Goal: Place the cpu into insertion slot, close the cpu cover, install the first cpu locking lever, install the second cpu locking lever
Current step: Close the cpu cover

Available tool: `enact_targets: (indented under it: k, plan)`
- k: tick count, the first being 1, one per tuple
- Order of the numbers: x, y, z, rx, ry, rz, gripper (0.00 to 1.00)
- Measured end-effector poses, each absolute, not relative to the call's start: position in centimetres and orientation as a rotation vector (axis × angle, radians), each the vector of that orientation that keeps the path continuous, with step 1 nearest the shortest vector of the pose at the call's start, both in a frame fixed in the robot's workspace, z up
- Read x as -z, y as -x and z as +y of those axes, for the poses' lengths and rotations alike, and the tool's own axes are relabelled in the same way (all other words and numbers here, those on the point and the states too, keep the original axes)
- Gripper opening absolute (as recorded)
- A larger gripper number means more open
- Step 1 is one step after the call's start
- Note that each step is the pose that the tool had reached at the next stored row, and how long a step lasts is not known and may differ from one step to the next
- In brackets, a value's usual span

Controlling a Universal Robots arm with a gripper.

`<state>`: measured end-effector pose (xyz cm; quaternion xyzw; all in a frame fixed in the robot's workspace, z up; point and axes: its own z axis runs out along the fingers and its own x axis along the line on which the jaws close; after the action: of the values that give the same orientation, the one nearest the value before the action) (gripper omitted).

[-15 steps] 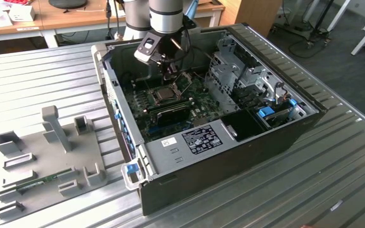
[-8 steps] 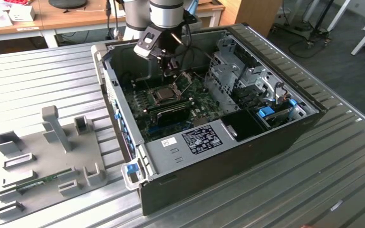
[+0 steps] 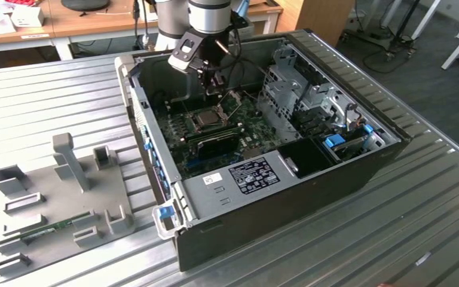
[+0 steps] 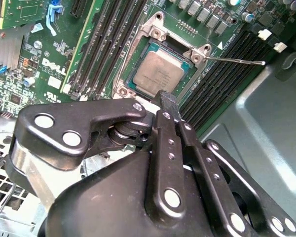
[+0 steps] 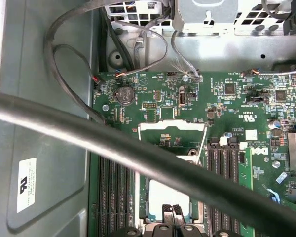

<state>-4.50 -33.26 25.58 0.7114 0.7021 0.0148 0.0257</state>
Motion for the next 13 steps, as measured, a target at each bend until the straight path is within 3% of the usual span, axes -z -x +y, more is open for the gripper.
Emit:
enact_targets:
  k: [13]
  plan:
    - [-25.6, 2.0, -33.3, -0.046, -2.199, 2.171, 0.10]
